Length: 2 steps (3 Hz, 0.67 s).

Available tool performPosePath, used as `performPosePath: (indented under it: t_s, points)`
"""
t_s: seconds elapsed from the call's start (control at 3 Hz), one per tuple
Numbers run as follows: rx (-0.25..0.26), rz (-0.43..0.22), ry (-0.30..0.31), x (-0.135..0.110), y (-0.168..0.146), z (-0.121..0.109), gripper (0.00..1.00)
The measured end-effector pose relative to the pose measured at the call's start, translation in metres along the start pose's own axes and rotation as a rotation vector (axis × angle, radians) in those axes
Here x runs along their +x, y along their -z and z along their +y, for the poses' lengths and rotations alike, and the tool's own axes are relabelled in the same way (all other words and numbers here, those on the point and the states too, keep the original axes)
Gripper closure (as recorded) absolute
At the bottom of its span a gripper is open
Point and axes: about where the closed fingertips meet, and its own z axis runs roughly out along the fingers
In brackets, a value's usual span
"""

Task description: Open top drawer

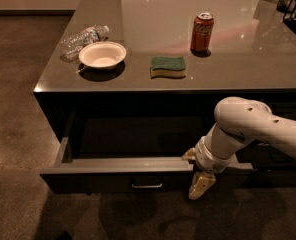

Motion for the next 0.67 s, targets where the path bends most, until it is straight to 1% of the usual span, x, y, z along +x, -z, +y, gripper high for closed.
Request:
performPosePath:
  t_s: [0.33,0.67]
  points:
    - [0.000,0.000,0.000,-0.002,0.004,0.001,0.29]
    - [0.008,0.040,0.002,-0.004,0.023,0.020,0.10]
